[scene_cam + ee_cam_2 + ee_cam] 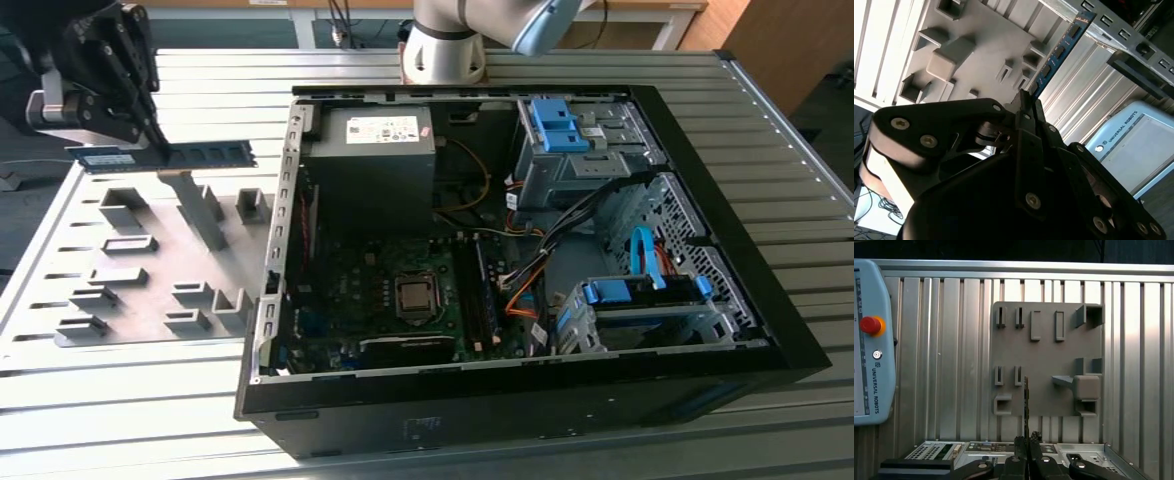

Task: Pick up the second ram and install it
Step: 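Pick up the second ram and move it above second insertion slot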

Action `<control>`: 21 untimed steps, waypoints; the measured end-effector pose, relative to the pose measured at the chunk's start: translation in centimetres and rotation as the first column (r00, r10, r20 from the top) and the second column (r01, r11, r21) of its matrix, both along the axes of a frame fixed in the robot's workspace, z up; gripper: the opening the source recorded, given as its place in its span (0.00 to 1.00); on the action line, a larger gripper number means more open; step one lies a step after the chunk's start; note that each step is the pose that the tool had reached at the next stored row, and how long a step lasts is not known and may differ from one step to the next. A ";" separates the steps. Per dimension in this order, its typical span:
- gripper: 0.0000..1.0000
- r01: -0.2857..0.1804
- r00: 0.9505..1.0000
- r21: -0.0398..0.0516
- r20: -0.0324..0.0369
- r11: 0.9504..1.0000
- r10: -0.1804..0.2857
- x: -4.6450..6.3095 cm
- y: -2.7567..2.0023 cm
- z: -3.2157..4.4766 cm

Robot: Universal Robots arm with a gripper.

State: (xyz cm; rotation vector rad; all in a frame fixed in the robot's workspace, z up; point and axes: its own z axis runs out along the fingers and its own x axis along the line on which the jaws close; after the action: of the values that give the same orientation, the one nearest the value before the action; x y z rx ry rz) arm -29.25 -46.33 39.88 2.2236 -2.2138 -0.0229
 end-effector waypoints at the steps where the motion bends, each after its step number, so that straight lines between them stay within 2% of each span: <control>1: 0.14 0.000 1.000 0.000 0.000 1.000 0.000 0.2 0.00 0.00; 21: 0.14 0.000 1.000 0.000 0.000 1.000 0.000 4.2 0.00 0.00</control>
State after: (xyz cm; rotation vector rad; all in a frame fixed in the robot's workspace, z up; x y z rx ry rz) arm -25.04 -46.33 39.88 2.2237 -2.2139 -0.0228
